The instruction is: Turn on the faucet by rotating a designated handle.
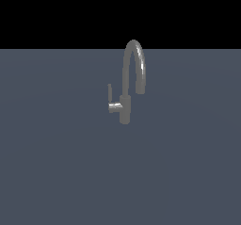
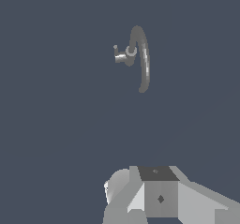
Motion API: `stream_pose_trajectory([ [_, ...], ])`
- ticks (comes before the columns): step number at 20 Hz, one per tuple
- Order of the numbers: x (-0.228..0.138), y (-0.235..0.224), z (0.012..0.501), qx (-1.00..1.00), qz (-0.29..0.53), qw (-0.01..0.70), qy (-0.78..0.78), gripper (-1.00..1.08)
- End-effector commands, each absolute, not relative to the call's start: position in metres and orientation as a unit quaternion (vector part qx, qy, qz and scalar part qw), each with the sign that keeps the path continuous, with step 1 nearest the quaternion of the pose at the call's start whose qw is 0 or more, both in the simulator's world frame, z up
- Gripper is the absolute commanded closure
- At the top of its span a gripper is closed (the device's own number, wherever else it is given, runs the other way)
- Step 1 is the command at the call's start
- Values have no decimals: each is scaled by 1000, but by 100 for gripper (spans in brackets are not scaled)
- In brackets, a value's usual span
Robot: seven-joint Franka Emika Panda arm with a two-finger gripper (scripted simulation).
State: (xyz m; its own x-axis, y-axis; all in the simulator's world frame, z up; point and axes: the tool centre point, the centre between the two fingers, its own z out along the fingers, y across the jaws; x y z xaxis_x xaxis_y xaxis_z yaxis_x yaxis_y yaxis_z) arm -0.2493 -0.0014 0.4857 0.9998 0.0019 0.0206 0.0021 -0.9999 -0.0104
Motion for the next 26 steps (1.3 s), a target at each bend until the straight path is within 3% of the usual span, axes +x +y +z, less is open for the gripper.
stream_pose_trajectory([
  [1, -249, -1, 486, -1000, -10, 5, -1, 108],
  [13, -247, 12, 468, -999, -28, -6, 33, 108],
  [26, -231, 48, 410, -986, -81, -41, 138, 108],
])
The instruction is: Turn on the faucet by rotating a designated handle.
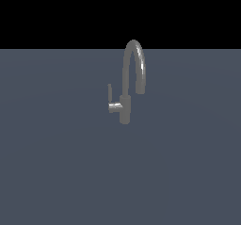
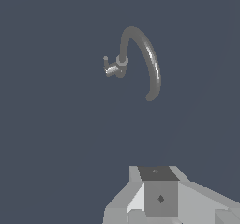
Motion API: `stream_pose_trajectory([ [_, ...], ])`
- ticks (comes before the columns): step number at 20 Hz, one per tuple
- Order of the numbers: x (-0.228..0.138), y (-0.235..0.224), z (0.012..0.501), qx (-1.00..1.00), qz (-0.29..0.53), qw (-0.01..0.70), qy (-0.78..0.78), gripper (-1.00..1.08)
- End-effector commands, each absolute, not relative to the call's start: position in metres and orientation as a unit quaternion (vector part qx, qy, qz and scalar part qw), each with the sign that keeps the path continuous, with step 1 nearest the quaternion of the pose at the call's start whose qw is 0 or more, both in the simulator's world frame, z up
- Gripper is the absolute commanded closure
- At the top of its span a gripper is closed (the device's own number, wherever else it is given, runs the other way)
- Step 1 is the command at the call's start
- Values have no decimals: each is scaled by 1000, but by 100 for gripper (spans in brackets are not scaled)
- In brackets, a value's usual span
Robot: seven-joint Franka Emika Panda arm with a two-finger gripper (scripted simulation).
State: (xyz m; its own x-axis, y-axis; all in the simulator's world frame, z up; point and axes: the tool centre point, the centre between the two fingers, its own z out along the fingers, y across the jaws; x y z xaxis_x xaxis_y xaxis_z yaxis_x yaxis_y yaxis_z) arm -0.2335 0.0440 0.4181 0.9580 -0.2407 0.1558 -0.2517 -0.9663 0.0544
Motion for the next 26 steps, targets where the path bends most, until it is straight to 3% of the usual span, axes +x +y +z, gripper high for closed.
stream_pose_trajectory([
  [1, -229, 51, 406, 984, 86, 44, -147, 108],
  [26, -163, 96, 303, 922, 178, 102, -329, 108],
])
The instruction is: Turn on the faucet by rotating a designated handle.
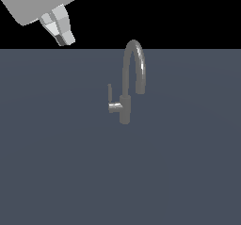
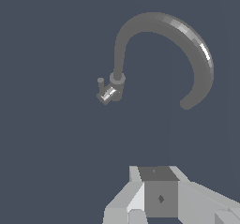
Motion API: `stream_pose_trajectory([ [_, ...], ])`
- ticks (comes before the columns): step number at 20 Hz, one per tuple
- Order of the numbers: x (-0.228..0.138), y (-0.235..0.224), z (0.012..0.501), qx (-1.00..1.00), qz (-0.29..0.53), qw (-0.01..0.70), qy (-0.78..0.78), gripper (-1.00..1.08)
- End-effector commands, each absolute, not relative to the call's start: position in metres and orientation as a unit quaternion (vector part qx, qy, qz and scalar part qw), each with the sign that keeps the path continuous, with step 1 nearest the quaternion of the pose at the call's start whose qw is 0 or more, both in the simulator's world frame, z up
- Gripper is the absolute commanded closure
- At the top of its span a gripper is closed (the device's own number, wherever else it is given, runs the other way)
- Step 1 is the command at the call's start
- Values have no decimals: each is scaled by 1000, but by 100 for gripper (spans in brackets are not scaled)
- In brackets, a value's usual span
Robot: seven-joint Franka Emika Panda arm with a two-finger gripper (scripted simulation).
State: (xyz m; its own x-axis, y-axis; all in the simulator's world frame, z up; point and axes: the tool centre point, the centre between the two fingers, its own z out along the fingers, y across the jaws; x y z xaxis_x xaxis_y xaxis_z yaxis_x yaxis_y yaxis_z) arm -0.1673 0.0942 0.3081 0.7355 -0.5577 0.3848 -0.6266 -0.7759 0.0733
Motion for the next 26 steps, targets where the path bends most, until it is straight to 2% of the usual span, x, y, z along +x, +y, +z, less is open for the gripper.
stream_pose_trajectory([
  [1, -160, 97, 300, 919, 181, 103, -335, 108],
  [26, -94, 100, 239, 847, 239, 140, -453, 108],
])
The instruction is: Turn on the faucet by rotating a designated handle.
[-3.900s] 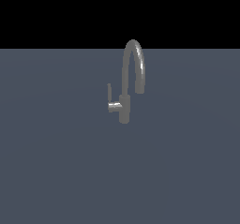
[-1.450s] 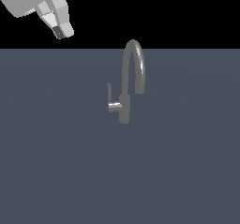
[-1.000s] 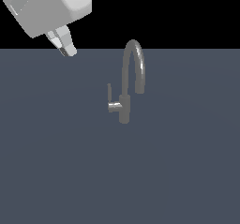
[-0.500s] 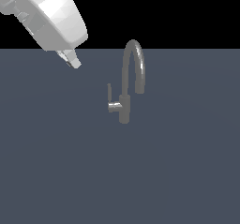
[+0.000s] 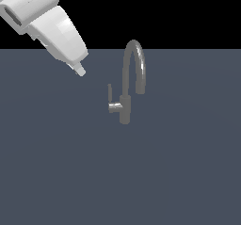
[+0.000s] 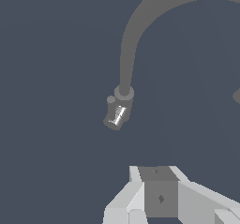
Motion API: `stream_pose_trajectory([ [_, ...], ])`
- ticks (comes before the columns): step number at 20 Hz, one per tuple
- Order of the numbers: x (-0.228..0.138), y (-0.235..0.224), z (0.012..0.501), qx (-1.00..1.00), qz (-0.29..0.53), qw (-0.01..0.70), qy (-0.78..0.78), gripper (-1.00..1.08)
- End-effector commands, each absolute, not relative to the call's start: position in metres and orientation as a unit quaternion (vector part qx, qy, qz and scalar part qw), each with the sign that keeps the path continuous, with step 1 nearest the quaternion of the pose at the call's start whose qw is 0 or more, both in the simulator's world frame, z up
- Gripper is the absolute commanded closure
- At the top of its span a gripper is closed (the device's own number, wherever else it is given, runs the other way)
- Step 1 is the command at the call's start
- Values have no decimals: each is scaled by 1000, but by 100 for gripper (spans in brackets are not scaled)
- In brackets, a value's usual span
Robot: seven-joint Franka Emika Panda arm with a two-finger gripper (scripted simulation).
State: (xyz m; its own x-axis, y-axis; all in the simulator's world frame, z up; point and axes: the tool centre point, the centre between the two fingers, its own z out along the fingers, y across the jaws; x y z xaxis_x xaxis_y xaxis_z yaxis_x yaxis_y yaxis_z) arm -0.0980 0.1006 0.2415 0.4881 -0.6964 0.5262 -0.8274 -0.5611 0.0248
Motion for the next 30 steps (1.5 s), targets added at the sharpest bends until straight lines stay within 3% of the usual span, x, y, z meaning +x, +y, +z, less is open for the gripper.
stream_pose_trajectory([
  [1, -92, 100, 237, 845, 241, 141, -457, 108],
  [30, -47, 86, 199, 785, 273, 171, -529, 108],
])
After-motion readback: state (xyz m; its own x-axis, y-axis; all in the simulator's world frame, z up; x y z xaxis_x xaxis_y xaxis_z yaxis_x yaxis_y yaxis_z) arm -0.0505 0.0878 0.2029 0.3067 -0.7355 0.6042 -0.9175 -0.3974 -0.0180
